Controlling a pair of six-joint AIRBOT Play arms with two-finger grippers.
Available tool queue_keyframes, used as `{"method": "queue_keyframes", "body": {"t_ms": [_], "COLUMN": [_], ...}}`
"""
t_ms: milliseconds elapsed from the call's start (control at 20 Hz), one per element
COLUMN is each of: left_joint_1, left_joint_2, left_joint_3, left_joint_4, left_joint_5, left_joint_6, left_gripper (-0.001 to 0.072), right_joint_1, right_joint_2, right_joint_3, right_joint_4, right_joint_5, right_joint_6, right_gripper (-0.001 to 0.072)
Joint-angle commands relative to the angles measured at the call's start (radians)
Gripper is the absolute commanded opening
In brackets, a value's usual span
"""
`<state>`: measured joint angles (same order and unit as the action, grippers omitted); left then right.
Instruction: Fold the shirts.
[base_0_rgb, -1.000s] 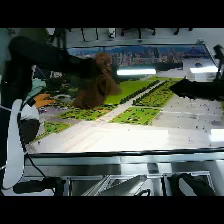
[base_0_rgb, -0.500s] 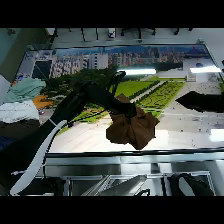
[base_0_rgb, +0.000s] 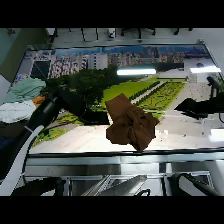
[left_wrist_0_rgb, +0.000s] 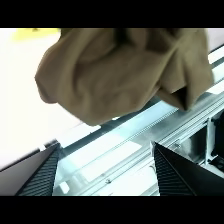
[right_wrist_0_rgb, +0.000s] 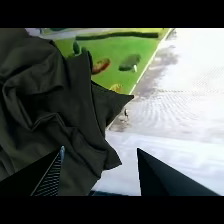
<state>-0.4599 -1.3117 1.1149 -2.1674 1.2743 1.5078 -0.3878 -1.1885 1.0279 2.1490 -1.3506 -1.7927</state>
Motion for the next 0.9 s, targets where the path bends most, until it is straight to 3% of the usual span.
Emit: {"method": "queue_keyframes", "body": {"t_ms": [0, 150, 350, 500, 550, 600, 650, 850], "left_joint_1": [-0.047, -0.12, -0.166, -0.155, -0.145, -0.137, -0.134, -0.133], "left_joint_2": [0.098, 0.046, -0.106, -0.179, -0.195, -0.206, -0.21, -0.136], "left_joint_3": [-0.368, -0.494, -0.378, -0.268, -0.24, -0.214, -0.189, -0.062], "left_joint_4": [-0.124, -0.209, -0.223, -0.18, -0.183, -0.182, -0.181, -0.176], "left_joint_5": [-0.291, -0.499, -0.549, -0.528, -0.519, -0.513, -0.512, -0.507], "left_joint_6": [0.002, 0.003, 0.019, 0.039, 0.039, 0.039, 0.04, 0.066], "left_gripper": [0.0628, 0.0628, 0.0627, 0.0611, 0.0459, 0.0226, 0.0019, 0.0015], "right_joint_1": [0.042, 0.144, 0.269, 0.29, 0.29, 0.29, 0.29, 0.279], "right_joint_2": [-0.193, -0.309, -0.373, -0.373, -0.373, -0.369, -0.362, -0.243], "right_joint_3": [-0.039, -0.077, -0.074, -0.074, -0.074, -0.074, -0.073, -0.001], "right_joint_4": [0.074, 0.082, 0.119, 0.124, 0.127, 0.135, 0.145, 0.155], "right_joint_5": [0.047, 0.095, 0.203, 0.248, 0.25, 0.251, 0.248, 0.192], "right_joint_6": [-0.064, -0.098, -0.105, -0.105, -0.107, -0.121, -0.123, -0.123], "right_gripper": [0.0535, 0.0535, 0.0515, 0.0298, 0.0136, 0.0022, 0.0022, 0.0022]}}
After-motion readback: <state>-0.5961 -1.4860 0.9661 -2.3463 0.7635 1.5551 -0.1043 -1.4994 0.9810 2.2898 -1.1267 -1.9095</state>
